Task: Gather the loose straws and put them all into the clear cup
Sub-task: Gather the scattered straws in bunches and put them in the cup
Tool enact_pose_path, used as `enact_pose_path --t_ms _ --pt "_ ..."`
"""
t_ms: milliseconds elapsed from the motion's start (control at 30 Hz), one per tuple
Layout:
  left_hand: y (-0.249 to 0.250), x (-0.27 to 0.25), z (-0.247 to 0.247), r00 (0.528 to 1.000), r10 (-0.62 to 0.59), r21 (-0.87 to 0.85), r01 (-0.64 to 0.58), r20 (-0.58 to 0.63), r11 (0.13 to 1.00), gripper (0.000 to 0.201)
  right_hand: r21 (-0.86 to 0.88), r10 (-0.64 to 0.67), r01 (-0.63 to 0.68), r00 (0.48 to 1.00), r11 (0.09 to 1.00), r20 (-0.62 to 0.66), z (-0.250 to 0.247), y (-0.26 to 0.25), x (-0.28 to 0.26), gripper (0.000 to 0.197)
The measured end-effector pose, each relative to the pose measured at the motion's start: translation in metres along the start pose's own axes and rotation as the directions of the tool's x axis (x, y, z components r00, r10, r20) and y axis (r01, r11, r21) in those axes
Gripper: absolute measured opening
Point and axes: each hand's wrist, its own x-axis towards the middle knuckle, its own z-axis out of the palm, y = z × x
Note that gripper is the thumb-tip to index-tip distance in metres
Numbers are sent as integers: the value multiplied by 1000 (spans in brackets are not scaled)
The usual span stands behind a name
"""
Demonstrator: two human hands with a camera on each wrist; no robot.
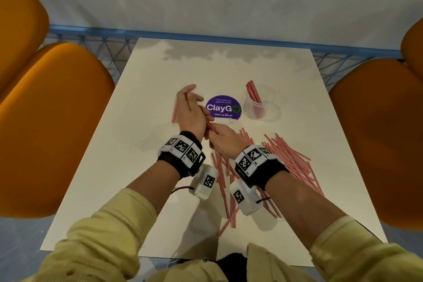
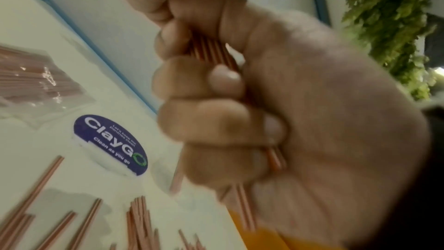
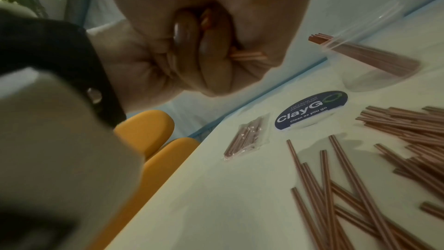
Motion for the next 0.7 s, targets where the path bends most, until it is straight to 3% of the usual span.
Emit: enact_pose_path --t_ms 100,200,300,400,500,600,700 --pt "-5 -5 3 997 -37 1 37 62 999 2 -8 27 -27 1000 1000 -2 -3 -2 1 29" --pt "-9 -2 5 998 -42 30 41 42 999 6 -22 7 -8 1000 1000 -4 -6 1 0 28" --pt "-8 6 7 997 -59 -29 58 -39 998 7 135 36 -33 999 990 -19 -13 8 -3 26" --pt "-8 11 9 992 -60 -70 52 -113 996 11 274 129 -112 991 955 -46 -19 15 -3 41" --pt "-16 6 18 998 0 17 2 -65 1000 15 331 168 -116 977 936 -134 -23 17 1 56" --pt "-23 5 29 998 60 109 -57 -27 992 9 212 112 -61 965 975 -238 -30 20 5 65" --pt "-29 9 43 999 44 178 -43 0 983 8 4 19 -19 948 1000 -319 -39 22 7 56"
